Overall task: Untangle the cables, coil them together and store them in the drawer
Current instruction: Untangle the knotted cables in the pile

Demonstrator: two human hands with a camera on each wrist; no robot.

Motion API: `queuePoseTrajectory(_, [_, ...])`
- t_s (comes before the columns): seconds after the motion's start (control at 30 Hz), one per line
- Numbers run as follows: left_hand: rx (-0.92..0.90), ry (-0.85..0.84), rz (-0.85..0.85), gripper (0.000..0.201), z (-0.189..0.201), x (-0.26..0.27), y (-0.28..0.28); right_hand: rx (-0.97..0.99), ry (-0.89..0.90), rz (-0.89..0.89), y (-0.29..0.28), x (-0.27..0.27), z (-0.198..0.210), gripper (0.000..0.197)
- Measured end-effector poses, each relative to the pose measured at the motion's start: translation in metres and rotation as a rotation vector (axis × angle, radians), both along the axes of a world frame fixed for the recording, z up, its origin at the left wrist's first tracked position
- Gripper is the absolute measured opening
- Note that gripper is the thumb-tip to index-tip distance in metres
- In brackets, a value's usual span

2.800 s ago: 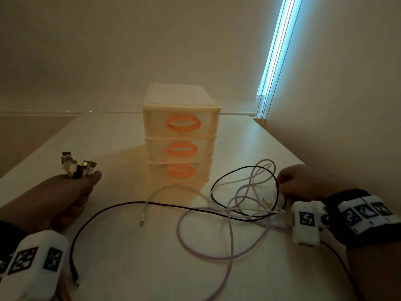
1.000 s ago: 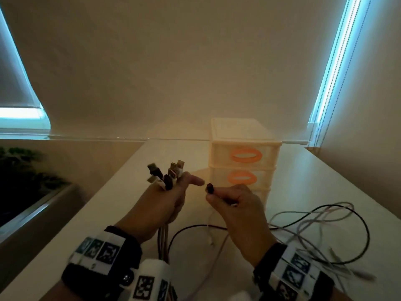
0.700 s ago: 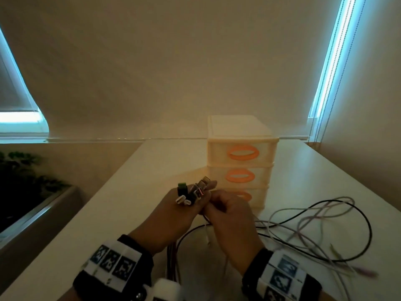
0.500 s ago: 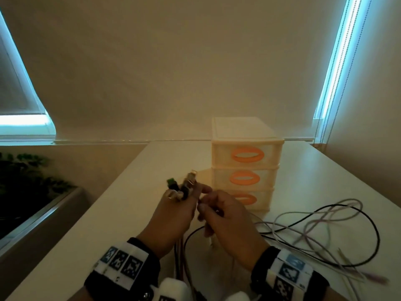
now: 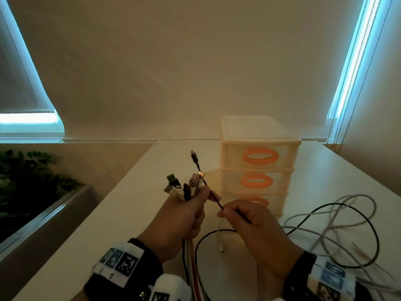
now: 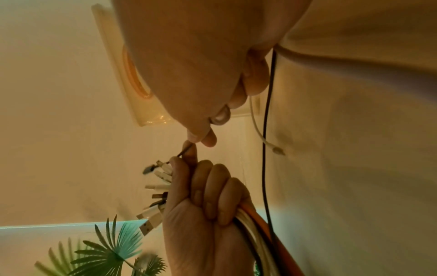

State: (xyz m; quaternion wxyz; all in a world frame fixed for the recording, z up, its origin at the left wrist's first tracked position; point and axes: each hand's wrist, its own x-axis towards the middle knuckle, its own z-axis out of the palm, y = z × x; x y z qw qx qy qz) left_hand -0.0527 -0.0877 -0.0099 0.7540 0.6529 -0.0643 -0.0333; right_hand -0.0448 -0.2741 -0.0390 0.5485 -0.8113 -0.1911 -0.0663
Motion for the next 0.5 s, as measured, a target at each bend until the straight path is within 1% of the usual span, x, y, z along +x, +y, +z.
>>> queuePoseTrajectory(0.13, [-0.085,0.021,-0.004,0.033,0.0075,-0.0017,0.0026,-0.068,-0.021,0.02,0.0013,-0.0075,0.0045,0.02])
queuePoseTrajectory(0.37, [-0.28,0.048,0.153,0.049,0.0102,-0.0002,0.0018,-0.018,0.005,0.016,-0.0005,-0.0099,0.0067,0.021])
queuePoseTrajectory(0.4, [-0.301,0.039,0.172,0.048,0.0104,0.0006,0.002,-0.002,0.009,0.013,-0.0005,-0.0103,0.0073,0.021])
queuePoseTrajectory(0.5, [-0.307,-0.022,0.235,0.033,0.0097,0.0022,0.0015,0.06,0.021,-0.013,-0.0012,-0.0103,0.0073,0.021])
